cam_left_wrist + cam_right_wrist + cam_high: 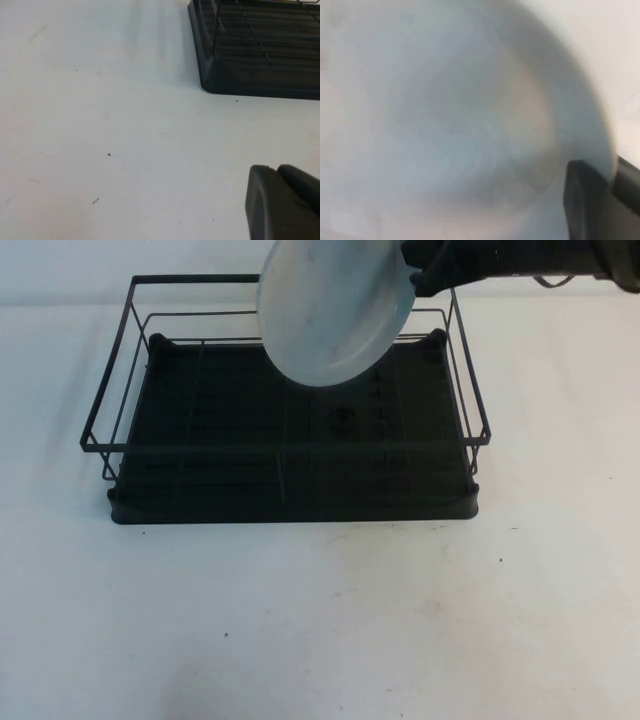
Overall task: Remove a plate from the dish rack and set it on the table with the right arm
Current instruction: Place the plate from the table
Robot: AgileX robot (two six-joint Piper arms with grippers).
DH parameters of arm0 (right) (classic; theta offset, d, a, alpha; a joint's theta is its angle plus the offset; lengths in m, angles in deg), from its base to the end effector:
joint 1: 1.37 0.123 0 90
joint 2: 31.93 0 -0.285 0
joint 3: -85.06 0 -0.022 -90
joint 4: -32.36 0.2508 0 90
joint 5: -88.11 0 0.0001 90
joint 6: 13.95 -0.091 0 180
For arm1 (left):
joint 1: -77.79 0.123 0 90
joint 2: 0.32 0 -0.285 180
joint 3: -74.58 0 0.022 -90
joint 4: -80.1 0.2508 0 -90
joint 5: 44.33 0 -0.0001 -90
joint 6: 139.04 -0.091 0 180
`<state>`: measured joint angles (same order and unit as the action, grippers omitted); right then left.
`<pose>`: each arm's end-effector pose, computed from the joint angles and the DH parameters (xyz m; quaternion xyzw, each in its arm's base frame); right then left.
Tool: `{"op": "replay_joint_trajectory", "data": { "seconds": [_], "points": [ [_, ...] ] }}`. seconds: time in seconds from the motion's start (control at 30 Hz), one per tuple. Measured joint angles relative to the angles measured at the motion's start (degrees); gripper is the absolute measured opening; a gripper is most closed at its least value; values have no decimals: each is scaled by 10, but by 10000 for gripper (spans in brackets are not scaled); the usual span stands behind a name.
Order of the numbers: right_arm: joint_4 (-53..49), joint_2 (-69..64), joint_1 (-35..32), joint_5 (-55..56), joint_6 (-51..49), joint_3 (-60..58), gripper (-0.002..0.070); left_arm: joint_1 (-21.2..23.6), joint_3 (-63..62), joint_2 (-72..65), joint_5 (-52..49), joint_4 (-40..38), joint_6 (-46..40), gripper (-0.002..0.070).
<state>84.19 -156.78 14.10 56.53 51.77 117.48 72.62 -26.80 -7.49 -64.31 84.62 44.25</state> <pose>0.4627 0.1670 0.3355 -0.3487 0.7471 0.1619 0.5423 0.0533 -0.0024 0.1742 0.0345 0.7963 -0.0115 0.6037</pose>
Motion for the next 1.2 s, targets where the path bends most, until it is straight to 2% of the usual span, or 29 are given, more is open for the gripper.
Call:
{"op": "replay_joint_trajectory", "data": {
  "seconds": [0.37, 0.67, 0.83, 0.97, 1.2],
  "points": [
    [-148, 99, 0, -69, -152, 0, -9, 0, 0, 0, 0, 0, 0, -4],
    [-258, 165, 0, -208, -286, 0, -9, 0, 0, 0, 0, 0, 0, -4],
    [-281, 198, 0, -267, -347, -12, -9, 0, 0, 0, 0, 0, 0, -4],
    [-304, 241, 13, -276, -398, -72, -9, 0, 0, 0, 0, 0, 0, -4],
    [-322, 337, 87, -225, -519, -273, -9, 0, 0, 0, 0, 0, 0, -4]
  ]
}}
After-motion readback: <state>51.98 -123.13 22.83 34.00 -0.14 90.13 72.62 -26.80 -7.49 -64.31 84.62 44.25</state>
